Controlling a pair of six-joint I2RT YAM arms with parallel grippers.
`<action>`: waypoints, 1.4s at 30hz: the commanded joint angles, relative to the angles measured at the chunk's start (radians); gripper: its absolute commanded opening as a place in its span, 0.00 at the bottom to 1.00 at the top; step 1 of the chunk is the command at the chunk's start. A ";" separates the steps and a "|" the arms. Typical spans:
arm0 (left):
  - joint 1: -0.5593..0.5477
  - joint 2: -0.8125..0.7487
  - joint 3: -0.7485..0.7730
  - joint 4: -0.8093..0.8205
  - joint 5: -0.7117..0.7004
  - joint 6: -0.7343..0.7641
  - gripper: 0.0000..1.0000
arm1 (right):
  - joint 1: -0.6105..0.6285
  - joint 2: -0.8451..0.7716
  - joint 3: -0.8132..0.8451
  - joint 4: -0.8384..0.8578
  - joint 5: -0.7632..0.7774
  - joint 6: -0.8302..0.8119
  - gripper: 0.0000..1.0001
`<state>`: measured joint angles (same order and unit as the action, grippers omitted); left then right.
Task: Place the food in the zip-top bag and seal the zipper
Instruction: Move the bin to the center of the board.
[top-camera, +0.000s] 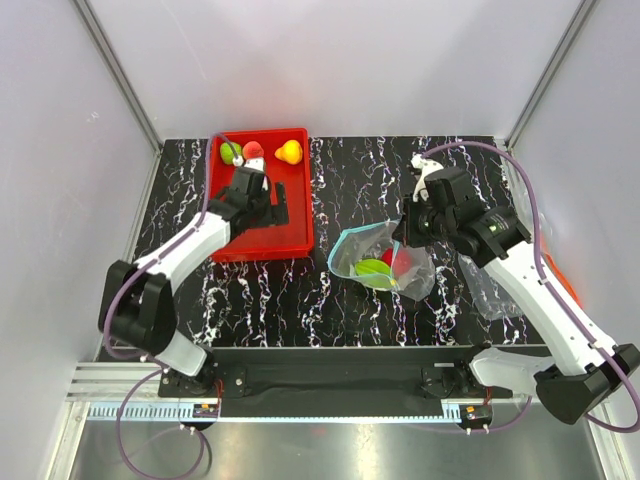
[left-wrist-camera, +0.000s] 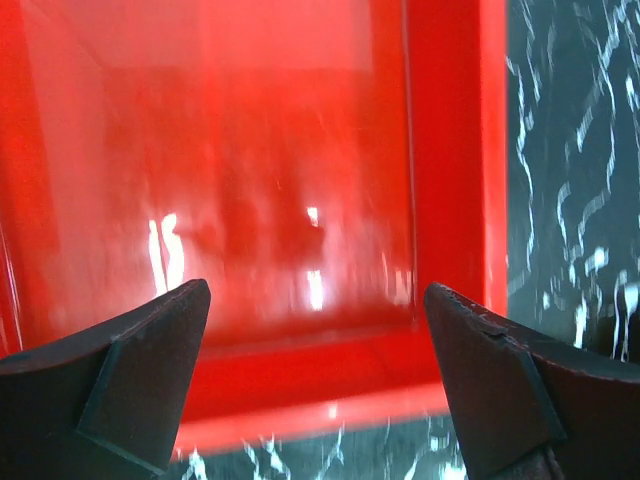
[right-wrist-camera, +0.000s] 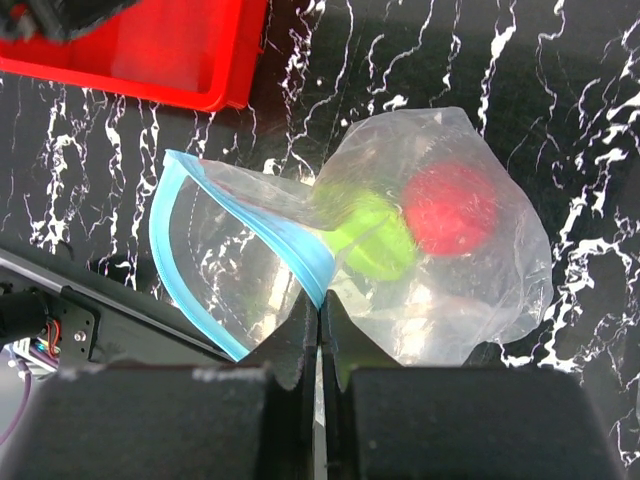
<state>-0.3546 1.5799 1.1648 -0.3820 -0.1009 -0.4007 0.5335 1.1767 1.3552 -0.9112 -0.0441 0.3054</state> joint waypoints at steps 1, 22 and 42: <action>-0.010 -0.103 -0.088 0.021 -0.074 -0.026 0.95 | -0.006 -0.045 -0.016 0.021 -0.011 0.020 0.00; -0.072 -0.308 -0.427 0.127 -0.051 -0.130 0.81 | -0.006 -0.107 -0.034 -0.020 -0.030 0.043 0.00; -0.109 -0.332 -0.214 0.072 -0.363 -0.111 0.99 | -0.006 -0.077 -0.027 -0.002 -0.033 0.038 0.00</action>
<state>-0.4625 1.1709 0.8223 -0.3435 -0.3153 -0.5129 0.5335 1.0958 1.3140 -0.9413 -0.0704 0.3450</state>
